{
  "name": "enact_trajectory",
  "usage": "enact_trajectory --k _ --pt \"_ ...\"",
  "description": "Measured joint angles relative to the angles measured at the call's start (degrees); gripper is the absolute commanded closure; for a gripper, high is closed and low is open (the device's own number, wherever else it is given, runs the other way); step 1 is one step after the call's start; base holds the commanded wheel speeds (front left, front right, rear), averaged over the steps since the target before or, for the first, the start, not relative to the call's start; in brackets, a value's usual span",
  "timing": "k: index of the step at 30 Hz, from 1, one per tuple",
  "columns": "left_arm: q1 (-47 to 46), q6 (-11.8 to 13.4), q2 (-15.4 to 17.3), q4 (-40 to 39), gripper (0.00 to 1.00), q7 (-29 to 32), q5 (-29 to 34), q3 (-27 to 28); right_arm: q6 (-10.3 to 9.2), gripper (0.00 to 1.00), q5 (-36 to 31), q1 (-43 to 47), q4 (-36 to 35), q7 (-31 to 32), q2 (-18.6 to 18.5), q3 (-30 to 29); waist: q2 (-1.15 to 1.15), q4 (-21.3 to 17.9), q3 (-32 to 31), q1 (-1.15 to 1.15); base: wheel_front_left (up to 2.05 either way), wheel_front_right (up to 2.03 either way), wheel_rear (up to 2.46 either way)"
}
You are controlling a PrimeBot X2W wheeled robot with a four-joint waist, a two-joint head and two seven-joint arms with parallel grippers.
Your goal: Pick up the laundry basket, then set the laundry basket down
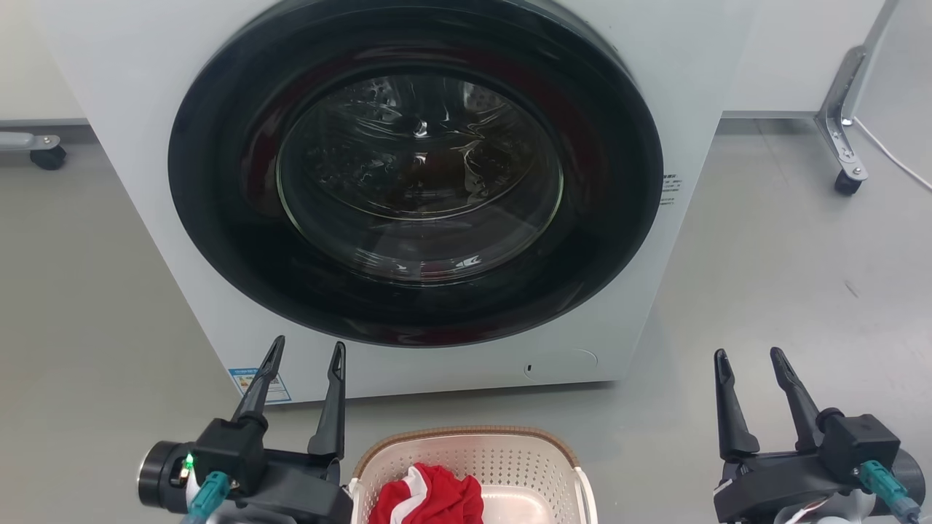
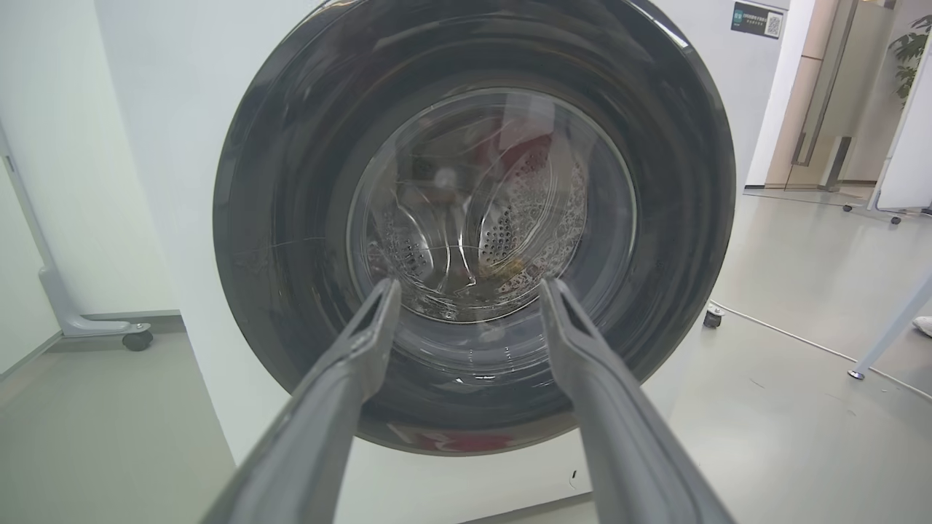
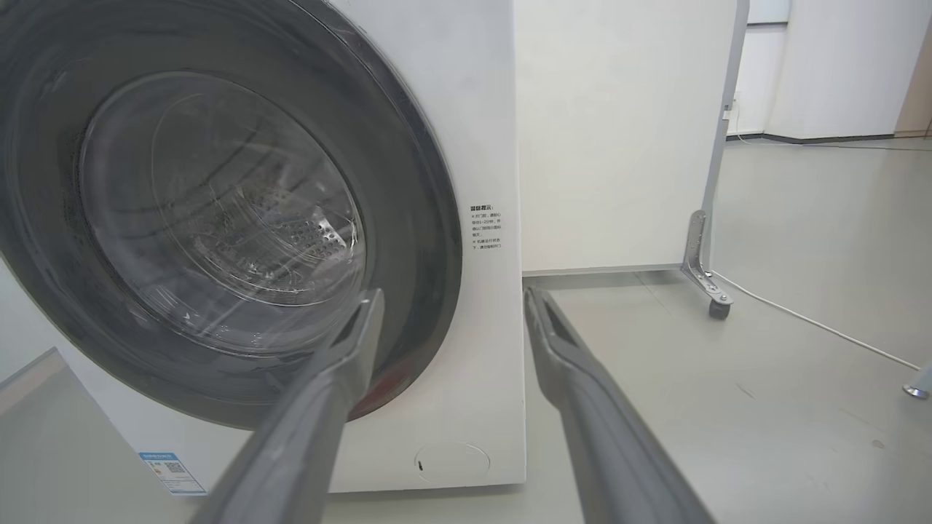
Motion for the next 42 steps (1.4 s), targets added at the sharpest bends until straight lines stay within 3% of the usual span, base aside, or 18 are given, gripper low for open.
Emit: enact_trajectory --k 42 --pt "0.0 0.7 -1.4 3.2 0.0 0.0 -0.1 1.5 0.93 0.0 -0.9 0.0 1.8 0.0 0.8 -1.6 0.0 -0.3 -0.4 0.0 0.0 0.0 0.0"
